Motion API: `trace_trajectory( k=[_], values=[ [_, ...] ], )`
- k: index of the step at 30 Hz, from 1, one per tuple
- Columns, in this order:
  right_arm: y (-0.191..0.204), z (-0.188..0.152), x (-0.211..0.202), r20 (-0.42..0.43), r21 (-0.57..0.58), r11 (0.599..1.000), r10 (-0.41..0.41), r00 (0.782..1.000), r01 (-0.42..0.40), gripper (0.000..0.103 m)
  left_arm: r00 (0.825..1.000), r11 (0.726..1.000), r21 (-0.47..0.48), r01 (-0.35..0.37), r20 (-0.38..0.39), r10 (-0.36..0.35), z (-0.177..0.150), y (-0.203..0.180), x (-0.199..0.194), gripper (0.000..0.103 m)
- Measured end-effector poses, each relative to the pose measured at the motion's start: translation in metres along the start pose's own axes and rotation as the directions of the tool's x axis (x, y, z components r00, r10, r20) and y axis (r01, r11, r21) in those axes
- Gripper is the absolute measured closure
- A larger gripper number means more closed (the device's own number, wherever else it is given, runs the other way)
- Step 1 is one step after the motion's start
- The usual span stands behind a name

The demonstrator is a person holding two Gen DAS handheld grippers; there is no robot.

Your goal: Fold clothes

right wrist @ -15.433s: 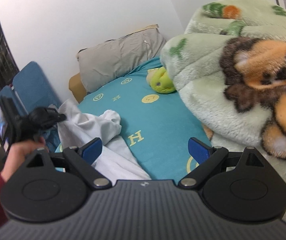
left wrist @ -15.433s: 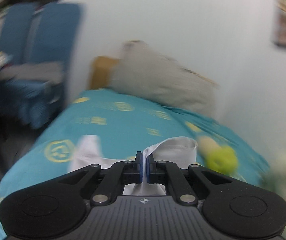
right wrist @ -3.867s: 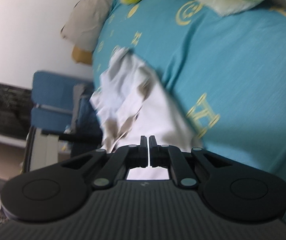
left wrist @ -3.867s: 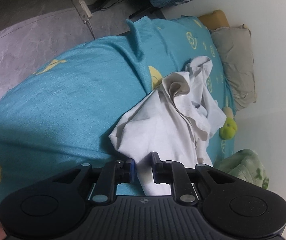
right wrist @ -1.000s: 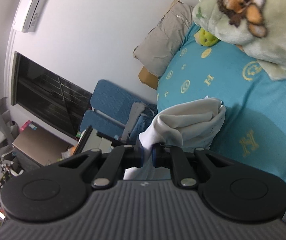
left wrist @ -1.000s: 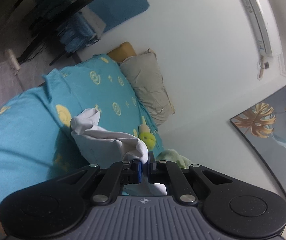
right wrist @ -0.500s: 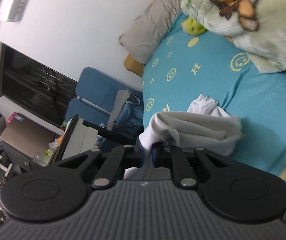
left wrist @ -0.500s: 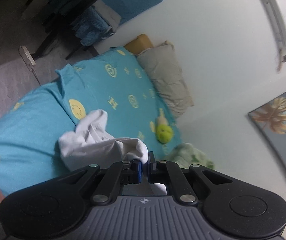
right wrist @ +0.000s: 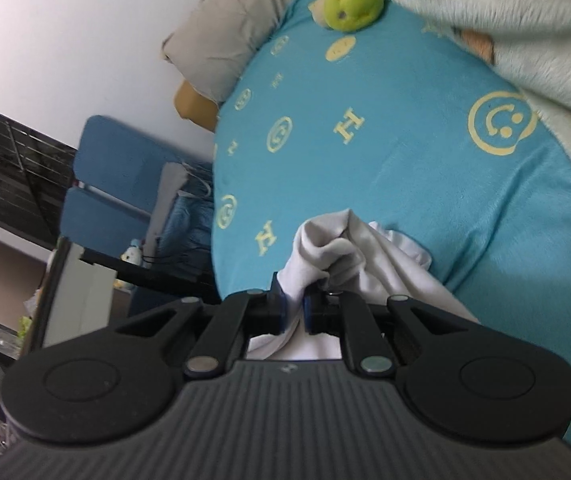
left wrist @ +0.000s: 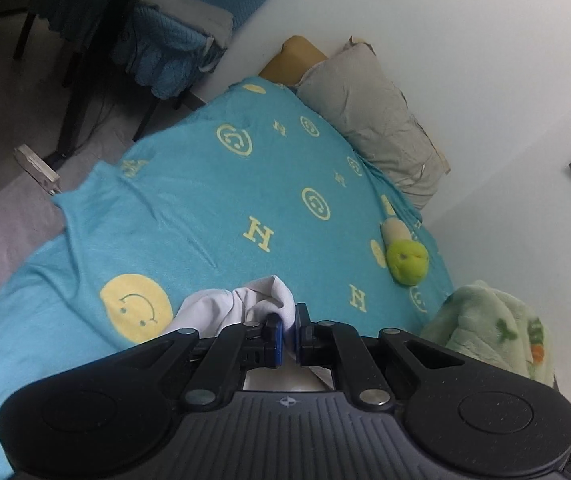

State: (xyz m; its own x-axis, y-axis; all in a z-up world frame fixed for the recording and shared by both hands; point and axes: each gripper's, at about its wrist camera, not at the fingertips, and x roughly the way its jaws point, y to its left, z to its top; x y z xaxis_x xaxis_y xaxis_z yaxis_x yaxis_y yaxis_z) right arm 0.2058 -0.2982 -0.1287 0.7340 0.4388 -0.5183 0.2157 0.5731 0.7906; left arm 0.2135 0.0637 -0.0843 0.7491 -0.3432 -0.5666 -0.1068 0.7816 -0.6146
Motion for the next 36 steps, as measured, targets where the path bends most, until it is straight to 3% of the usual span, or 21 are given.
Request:
trace_trajectory(
  k=[7, 13, 15, 16, 17, 18, 20, 22, 26, 29, 31, 32, 33, 36],
  values=[
    [-0.019, 0.007, 0.038, -0.048, -0.020, 0.998, -0.054, 0.997, 0.053, 0.091, 0.999, 0.985, 0.168, -0.046, 0.023, 0.042, -0.007, 0.001, 0.046, 0.095],
    [-0.026, 0.008, 0.053, -0.068, -0.051, 0.996, -0.080, 0.994, 0.077, 0.089, 0.998, 0.983, 0.174, -0.060, 0.028, 0.056, -0.015, 0.003, 0.051, 0.092],
    [-0.018, 0.007, 0.050, -0.065, -0.082, 0.994, -0.082, 0.994, 0.077, 0.073, 0.998, 0.981, 0.186, -0.056, 0.031, 0.051, -0.016, 0.002, 0.047, 0.076],
    [-0.012, 0.005, 0.047, -0.057, -0.103, 0.993, -0.068, 0.996, 0.062, 0.066, 0.999, 0.978, 0.202, -0.049, 0.034, 0.043, -0.017, 0.000, 0.045, 0.058],
    [-0.007, 0.003, 0.044, -0.049, -0.126, 0.991, -0.053, 0.997, 0.046, 0.042, 0.998, 0.973, 0.227, -0.049, 0.040, 0.041, -0.019, -0.004, 0.043, 0.041],
    [0.000, -0.001, 0.039, -0.038, -0.155, 0.988, -0.031, 0.999, 0.025, 0.011, 0.998, 0.966, 0.255, -0.051, 0.046, 0.041, -0.021, -0.008, 0.040, 0.034],
    [0.014, -0.008, 0.028, 0.008, -0.220, 0.976, -0.007, 1.000, 0.008, 0.000, 0.996, 0.943, 0.327, -0.066, 0.077, 0.044, -0.027, -0.015, 0.032, 0.027],
    [0.026, -0.016, 0.017, 0.052, -0.303, 0.953, 0.010, 0.999, 0.006, 0.000, 0.994, 0.918, 0.389, -0.077, 0.105, 0.039, -0.034, -0.022, 0.023, 0.025],
    [0.033, -0.026, 0.015, 0.053, -0.425, 0.905, 0.015, 0.998, 0.009, 0.003, 0.995, 0.888, 0.454, -0.080, 0.095, 0.041, -0.041, -0.028, 0.015, 0.023],
    [0.028, -0.029, 0.031, 0.040, -0.476, 0.878, -0.046, 0.998, 0.060, 0.045, 0.995, 0.867, 0.489, -0.098, 0.070, 0.073, -0.046, -0.028, 0.018, 0.023],
    [0.024, -0.030, 0.042, 0.032, -0.509, 0.856, -0.087, 0.996, 0.092, 0.053, 0.994, 0.854, 0.509, -0.111, 0.051, 0.098, -0.049, -0.026, 0.025, 0.023],
    [0.022, -0.031, 0.047, 0.029, -0.525, 0.844, -0.108, 0.994, 0.107, 0.064, 0.993, 0.847, 0.519, -0.115, 0.041, 0.109, -0.050, -0.025, 0.029, 0.023],
    [0.020, -0.032, 0.053, 0.027, -0.541, 0.832, -0.129, 0.991, 0.123, 0.068, 0.993, 0.842, 0.527, -0.117, 0.032, 0.118, -0.052, -0.023, 0.034, 0.023],
    [0.015, -0.034, 0.068, 0.022, -0.587, 0.793, -0.187, 0.982, 0.164, 0.070, 0.992, 0.843, 0.529, -0.097, -0.020, 0.127, -0.055, -0.016, 0.049, 0.025]
  ],
)
